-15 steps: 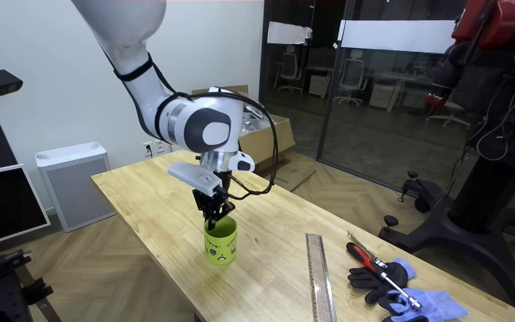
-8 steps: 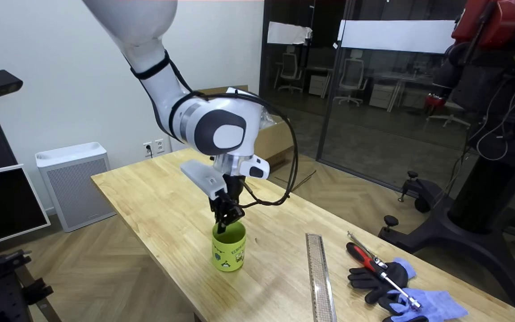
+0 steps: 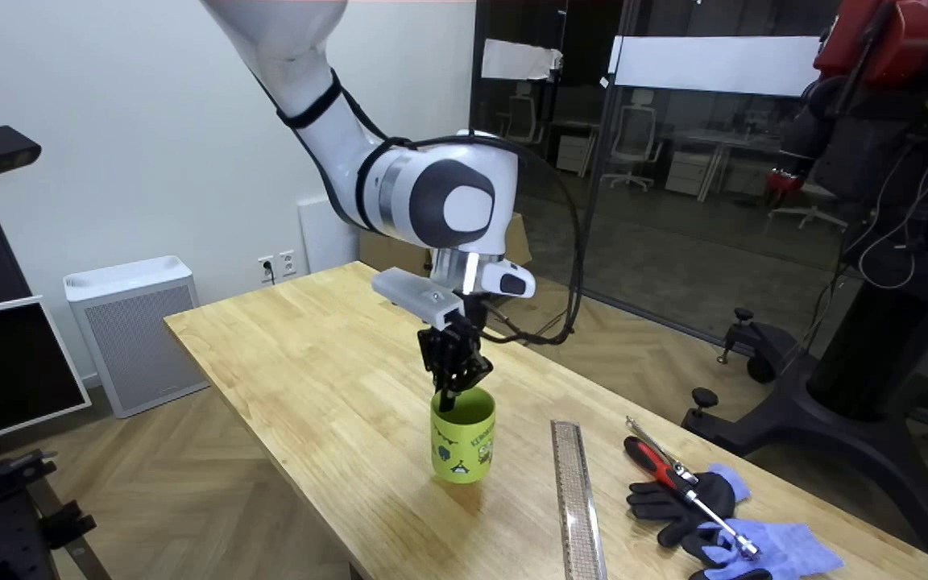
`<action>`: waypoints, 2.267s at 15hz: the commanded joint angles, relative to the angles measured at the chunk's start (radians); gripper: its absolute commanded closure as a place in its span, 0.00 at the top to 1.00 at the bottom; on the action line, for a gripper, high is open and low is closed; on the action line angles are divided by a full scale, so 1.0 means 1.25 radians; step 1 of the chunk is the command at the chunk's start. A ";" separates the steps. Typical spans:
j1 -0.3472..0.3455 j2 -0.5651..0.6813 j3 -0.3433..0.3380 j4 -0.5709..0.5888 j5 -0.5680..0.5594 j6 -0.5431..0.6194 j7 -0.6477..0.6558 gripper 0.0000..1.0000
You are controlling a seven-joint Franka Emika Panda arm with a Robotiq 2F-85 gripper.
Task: Move the mug backwards
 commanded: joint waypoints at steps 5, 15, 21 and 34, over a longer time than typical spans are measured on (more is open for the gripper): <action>-0.010 0.077 -0.016 0.230 -0.044 -0.104 0.025 0.03; -0.008 0.221 0.023 0.411 -0.024 -0.140 0.010 0.03; -0.003 0.280 0.043 0.467 -0.016 -0.090 -0.001 0.03; -0.005 0.296 0.071 0.518 0.017 -0.178 -0.023 0.62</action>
